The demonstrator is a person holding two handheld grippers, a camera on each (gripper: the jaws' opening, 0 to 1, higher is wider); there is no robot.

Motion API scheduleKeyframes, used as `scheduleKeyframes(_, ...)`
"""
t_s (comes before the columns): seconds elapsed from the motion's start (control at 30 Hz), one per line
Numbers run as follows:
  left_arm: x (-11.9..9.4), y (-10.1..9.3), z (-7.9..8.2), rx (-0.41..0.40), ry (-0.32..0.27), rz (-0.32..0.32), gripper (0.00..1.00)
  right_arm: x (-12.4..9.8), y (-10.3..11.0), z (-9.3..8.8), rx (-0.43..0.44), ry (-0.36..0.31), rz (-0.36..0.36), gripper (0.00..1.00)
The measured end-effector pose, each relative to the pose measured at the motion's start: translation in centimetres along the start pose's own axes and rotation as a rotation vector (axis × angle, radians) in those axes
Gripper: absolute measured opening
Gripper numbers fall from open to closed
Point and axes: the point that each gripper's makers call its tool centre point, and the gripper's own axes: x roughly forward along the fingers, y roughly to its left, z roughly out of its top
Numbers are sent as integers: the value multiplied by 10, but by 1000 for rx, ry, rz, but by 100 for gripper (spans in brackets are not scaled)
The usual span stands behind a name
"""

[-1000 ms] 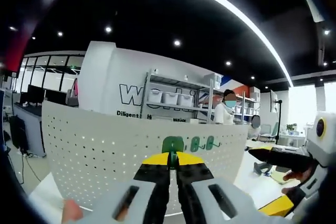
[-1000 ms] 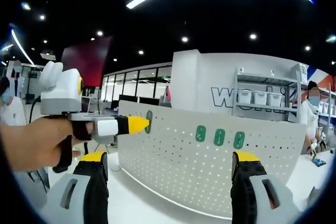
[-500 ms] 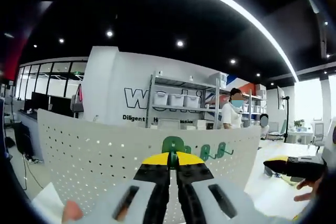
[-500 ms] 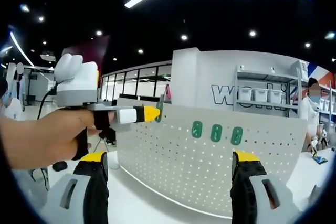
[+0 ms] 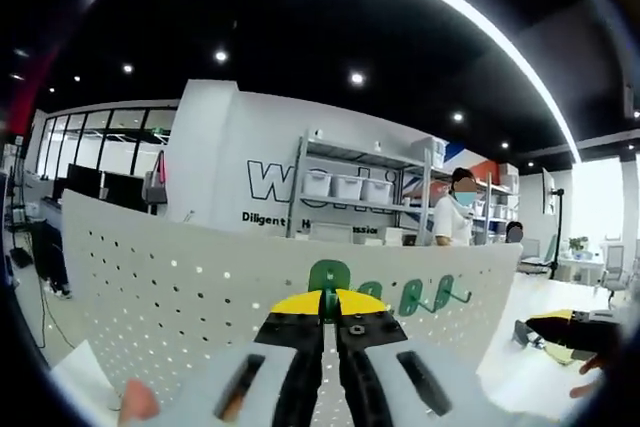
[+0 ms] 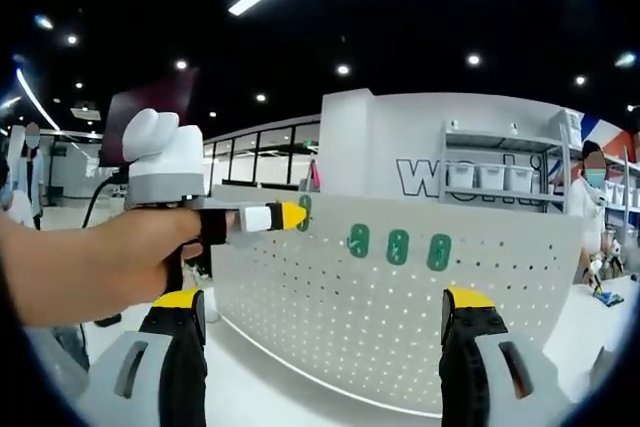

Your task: Insert the hook assembly into the mounting plate slot until the hook locks in place.

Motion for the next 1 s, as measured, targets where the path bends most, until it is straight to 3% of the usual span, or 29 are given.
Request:
scheduleKeyframes(0.3,15,5,-7,-12,6,33,3,2,-8,-5,7,4,-3,100)
scheduleKeyframes(1.0,26,6,-16,29,11,73,3,-1,-14,12,12,-68,14,100)
